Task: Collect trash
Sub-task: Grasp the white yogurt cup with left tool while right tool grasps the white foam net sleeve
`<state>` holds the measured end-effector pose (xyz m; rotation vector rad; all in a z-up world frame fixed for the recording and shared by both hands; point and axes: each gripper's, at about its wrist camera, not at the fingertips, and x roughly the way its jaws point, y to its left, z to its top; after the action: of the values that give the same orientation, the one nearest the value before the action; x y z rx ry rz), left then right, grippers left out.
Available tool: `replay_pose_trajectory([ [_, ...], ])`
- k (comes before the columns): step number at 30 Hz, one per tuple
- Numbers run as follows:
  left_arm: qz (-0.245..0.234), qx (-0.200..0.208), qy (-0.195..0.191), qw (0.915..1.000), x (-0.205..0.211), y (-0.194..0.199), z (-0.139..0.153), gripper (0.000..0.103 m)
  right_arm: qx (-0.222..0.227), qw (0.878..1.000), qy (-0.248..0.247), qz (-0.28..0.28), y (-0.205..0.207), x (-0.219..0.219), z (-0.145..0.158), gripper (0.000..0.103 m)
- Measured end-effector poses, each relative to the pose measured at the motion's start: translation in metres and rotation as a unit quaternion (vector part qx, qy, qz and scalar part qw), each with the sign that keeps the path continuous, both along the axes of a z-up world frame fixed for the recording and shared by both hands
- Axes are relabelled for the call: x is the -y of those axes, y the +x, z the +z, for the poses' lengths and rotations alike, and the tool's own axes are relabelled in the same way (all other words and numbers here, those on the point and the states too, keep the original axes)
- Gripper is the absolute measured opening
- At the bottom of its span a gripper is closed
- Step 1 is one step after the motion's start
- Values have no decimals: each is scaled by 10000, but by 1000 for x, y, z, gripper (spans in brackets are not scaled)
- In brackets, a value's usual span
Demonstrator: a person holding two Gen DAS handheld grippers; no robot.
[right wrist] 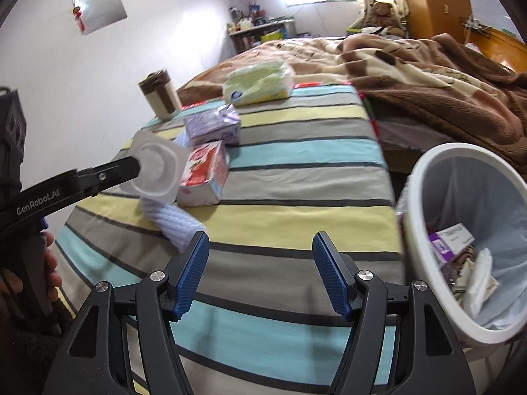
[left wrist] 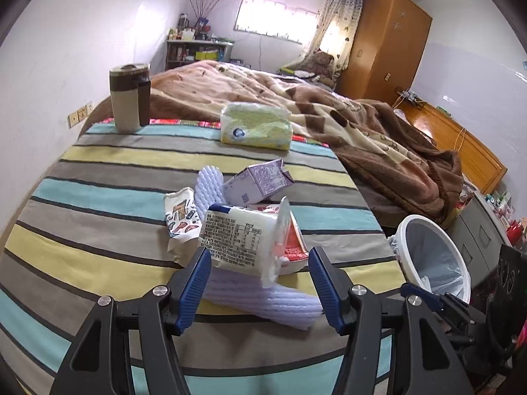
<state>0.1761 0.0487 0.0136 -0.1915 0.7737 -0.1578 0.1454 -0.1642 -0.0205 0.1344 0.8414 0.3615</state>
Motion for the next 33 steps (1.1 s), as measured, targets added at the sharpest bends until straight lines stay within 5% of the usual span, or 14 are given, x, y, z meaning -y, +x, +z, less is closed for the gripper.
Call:
replay_pose_trajectory([
  [15, -95, -234, 257, 9994, -6, 33, -13, 61, -194, 9985, -134, 489, 11, -32, -3, 67],
  [25, 15, -446, -344, 9984, -43, 40, -24, 61, -215, 9939, -259, 1048, 16, -58, 0, 71],
  [33, 303, -438, -350, 9980, -67, 35, -24, 61, -73, 9864, -433, 1582, 24, -85, 1, 72],
])
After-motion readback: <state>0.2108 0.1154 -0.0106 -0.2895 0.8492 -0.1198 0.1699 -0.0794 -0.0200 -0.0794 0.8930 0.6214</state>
